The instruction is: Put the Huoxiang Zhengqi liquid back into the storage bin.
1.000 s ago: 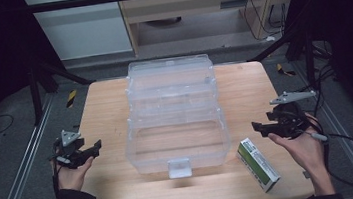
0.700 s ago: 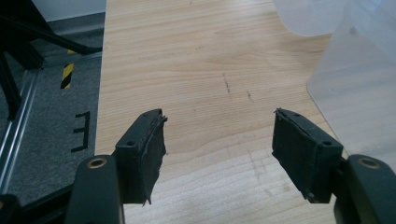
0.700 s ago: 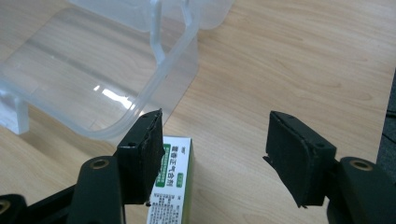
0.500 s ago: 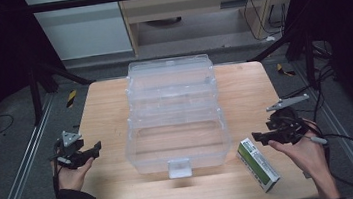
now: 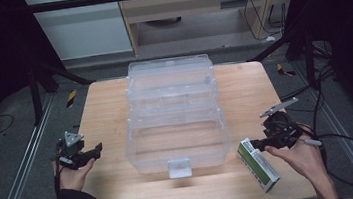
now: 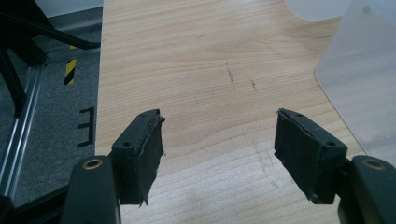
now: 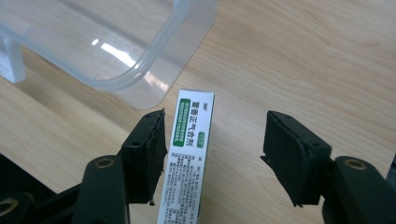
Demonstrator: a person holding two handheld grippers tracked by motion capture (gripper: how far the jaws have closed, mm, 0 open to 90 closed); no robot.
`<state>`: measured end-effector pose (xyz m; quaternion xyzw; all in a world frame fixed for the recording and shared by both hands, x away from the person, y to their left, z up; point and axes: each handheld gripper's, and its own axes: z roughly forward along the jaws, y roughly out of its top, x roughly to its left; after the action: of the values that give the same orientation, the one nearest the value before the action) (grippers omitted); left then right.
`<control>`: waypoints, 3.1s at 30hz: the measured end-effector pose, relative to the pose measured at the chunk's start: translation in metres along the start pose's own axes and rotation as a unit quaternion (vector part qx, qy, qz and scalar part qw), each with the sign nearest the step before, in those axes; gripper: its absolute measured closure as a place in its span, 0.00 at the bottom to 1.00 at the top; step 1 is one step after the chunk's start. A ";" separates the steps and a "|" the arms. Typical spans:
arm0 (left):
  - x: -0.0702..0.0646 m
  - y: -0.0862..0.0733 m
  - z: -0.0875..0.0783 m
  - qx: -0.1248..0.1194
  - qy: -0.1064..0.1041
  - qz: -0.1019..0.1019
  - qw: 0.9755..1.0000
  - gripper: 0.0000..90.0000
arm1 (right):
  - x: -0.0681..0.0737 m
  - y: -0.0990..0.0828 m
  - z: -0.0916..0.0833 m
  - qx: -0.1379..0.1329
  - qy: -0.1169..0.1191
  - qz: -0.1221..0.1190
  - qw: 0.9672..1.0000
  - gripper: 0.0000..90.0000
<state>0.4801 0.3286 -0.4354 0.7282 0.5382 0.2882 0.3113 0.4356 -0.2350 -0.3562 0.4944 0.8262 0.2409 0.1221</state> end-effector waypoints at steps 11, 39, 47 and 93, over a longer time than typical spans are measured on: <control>-0.001 -0.001 0.001 0.007 0.000 0.006 1.000 0.35 | 0.007 -0.005 0.011 0.040 0.011 0.001 0.999 0.48; -0.002 -0.003 0.007 0.023 -0.002 0.011 1.000 0.33 | 0.013 -0.020 0.039 0.102 0.019 -0.008 0.995 0.57; -0.002 -0.003 0.007 0.025 -0.003 0.012 1.000 0.33 | 0.012 -0.019 0.043 0.111 0.018 -0.008 0.994 0.64; -0.005 -0.005 0.011 0.034 -0.006 0.014 0.999 0.33 | -0.008 0.010 0.008 0.049 -0.019 0.042 0.998 0.71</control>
<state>0.4844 0.3234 -0.4464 0.7478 0.5354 0.2699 0.2852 0.4506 -0.2354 -0.3577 0.5387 0.8129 0.1958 0.1030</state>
